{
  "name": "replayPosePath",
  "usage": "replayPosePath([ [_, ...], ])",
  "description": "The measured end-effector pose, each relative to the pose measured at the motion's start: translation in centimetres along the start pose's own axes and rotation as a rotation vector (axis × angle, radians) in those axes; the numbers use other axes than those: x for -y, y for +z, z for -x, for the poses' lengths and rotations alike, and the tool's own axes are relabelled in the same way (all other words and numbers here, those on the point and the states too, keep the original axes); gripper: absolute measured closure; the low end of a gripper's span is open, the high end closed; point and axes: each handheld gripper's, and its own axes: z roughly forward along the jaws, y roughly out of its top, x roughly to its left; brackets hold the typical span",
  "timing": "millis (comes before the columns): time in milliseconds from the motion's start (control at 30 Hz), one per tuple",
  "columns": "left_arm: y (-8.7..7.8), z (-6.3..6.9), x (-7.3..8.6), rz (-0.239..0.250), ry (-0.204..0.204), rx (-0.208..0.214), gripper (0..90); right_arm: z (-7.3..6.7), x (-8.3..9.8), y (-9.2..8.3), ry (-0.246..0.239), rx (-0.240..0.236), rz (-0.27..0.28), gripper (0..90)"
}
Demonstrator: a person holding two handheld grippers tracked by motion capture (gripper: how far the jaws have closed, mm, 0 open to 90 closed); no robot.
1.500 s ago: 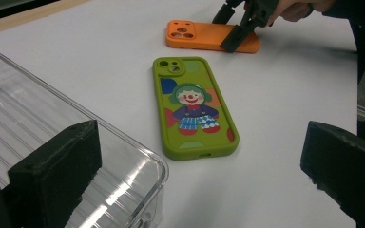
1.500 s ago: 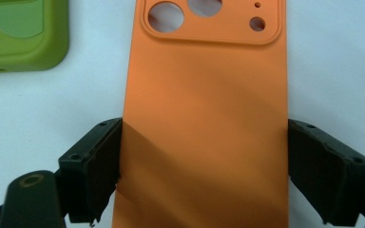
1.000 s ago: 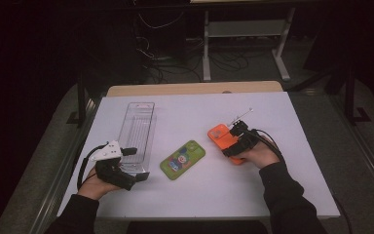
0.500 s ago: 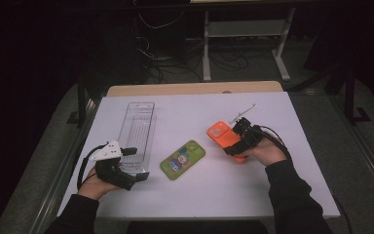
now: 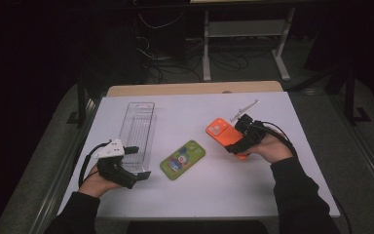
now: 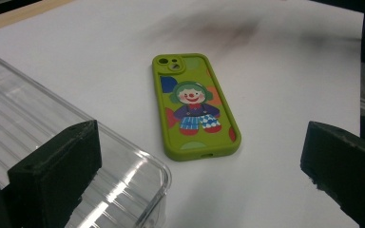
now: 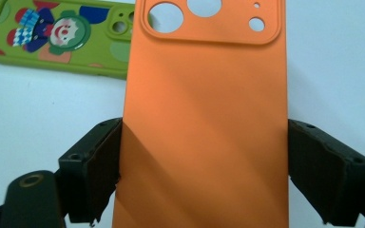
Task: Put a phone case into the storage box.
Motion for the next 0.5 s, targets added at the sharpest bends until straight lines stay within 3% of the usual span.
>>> replayPosePath([
  [200, 0.6, 0.1, -1.8, 0.002, 0.014, 0.004, 0.0, 0.2, 0.0, 0.2, -0.05, -0.016, -0.011, 15.0],
  [500, 2.7, 0.1, -4.8, 0.023, 0.04, 0.032, 0.0, 0.9, 0.2, -0.3, -0.076, -0.04, 0.001, 15.0],
])
